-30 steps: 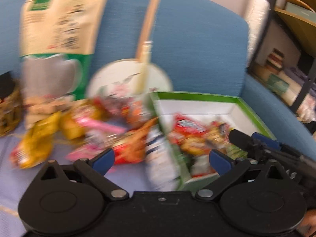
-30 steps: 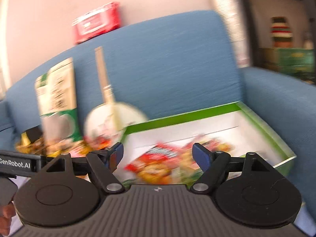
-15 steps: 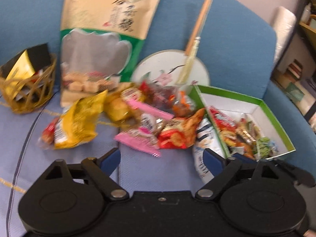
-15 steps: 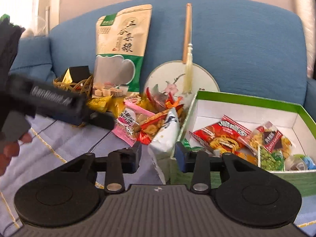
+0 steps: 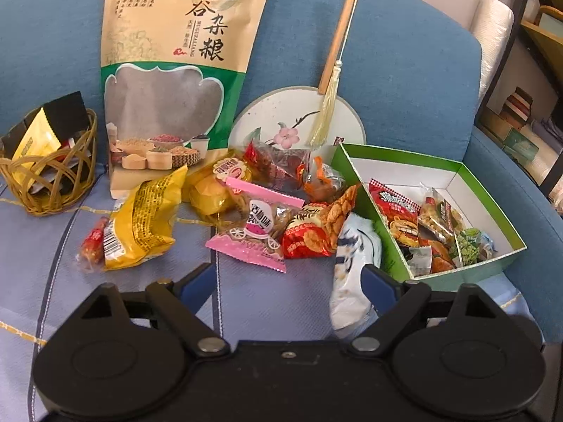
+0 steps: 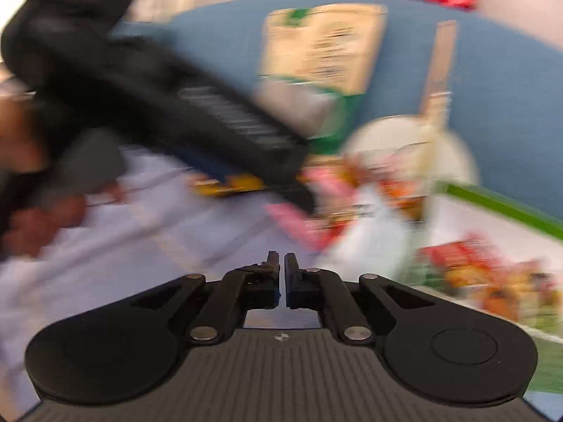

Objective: Organize snacks
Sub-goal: 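Grasp the white biscuit bag with both tools together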

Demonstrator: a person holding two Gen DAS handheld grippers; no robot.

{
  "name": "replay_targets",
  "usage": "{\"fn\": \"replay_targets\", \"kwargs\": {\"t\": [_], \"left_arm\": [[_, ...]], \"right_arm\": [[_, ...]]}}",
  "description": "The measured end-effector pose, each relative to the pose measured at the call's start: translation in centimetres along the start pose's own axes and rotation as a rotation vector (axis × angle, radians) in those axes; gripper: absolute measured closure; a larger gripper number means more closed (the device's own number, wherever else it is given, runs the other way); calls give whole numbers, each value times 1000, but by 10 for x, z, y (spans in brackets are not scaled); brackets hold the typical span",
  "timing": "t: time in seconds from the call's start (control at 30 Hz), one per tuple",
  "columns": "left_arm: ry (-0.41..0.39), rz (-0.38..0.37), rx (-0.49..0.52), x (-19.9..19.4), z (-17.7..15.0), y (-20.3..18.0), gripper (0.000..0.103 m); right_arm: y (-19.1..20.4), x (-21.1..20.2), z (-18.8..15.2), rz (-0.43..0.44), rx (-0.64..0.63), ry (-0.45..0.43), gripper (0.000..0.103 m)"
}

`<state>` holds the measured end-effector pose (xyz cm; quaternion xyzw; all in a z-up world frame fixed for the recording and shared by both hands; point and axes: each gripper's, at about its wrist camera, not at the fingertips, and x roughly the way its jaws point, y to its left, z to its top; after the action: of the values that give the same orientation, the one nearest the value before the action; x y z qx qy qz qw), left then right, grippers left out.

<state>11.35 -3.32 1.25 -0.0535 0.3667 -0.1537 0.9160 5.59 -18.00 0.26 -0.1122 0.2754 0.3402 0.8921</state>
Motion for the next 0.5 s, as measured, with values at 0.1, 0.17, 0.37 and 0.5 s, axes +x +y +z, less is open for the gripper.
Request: {"fn": "replay_targets", "kwargs": {"t": [0.1, 0.17, 0.37, 0.5], "left_arm": [[20, -5, 0, 4, -2, 5, 0], [47, -27, -13, 9, -3, 9, 0], [103, -80, -29, 35, -6, 7, 0], [131, -117, -25, 56, -6, 1, 14]], "right_arm": [[8, -6, 0, 45, -56, -16, 91], [0, -11, 2, 3, -35, -11, 71], [-49, -13, 0, -85, 179, 37, 19], [-65, -4, -9, -58, 317, 98, 19]]}}
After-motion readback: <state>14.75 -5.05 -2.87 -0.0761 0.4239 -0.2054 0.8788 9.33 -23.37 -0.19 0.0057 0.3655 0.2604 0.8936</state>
